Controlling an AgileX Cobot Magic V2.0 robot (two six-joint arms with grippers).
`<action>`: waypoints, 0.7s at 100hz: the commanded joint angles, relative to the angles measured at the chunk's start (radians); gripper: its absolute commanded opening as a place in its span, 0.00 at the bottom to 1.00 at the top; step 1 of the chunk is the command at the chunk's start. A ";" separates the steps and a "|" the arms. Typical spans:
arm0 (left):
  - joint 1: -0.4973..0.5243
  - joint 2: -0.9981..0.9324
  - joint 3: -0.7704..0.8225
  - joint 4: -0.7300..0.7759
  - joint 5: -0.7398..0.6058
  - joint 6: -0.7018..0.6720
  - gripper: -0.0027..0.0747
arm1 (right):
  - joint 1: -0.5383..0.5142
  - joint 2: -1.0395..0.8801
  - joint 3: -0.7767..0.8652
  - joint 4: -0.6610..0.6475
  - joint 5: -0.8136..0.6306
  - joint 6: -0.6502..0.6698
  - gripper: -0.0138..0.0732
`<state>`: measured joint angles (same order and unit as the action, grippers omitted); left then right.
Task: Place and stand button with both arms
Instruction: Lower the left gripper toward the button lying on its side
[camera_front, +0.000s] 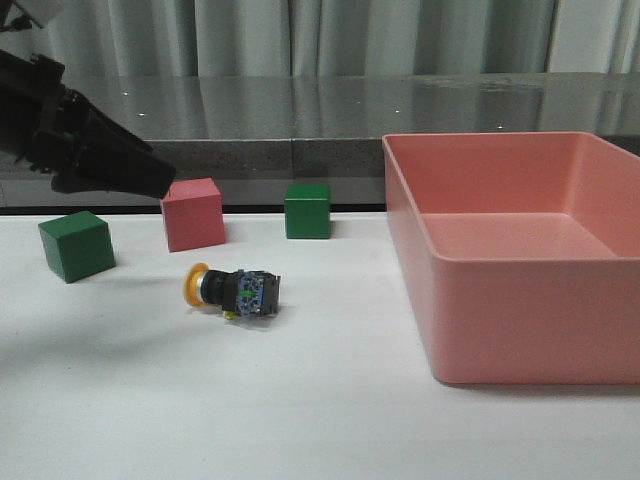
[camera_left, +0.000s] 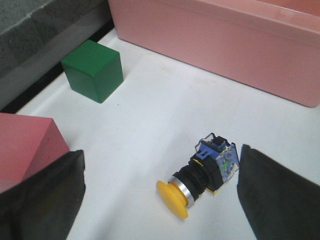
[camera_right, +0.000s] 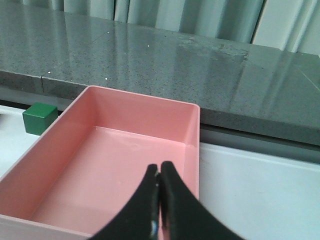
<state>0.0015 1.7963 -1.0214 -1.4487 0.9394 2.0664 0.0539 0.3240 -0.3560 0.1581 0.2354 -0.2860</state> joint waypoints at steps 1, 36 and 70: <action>0.001 -0.025 -0.029 -0.078 0.072 0.006 0.80 | -0.008 0.005 -0.025 0.004 -0.072 0.000 0.09; -0.012 0.049 -0.029 -0.158 0.169 0.263 0.80 | -0.008 0.005 -0.025 0.004 -0.072 0.000 0.09; -0.049 0.161 -0.029 -0.224 0.171 0.389 0.80 | -0.008 0.005 -0.025 0.004 -0.072 0.000 0.09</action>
<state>-0.0356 1.9787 -1.0253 -1.6112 1.0473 2.4388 0.0539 0.3240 -0.3560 0.1581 0.2354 -0.2860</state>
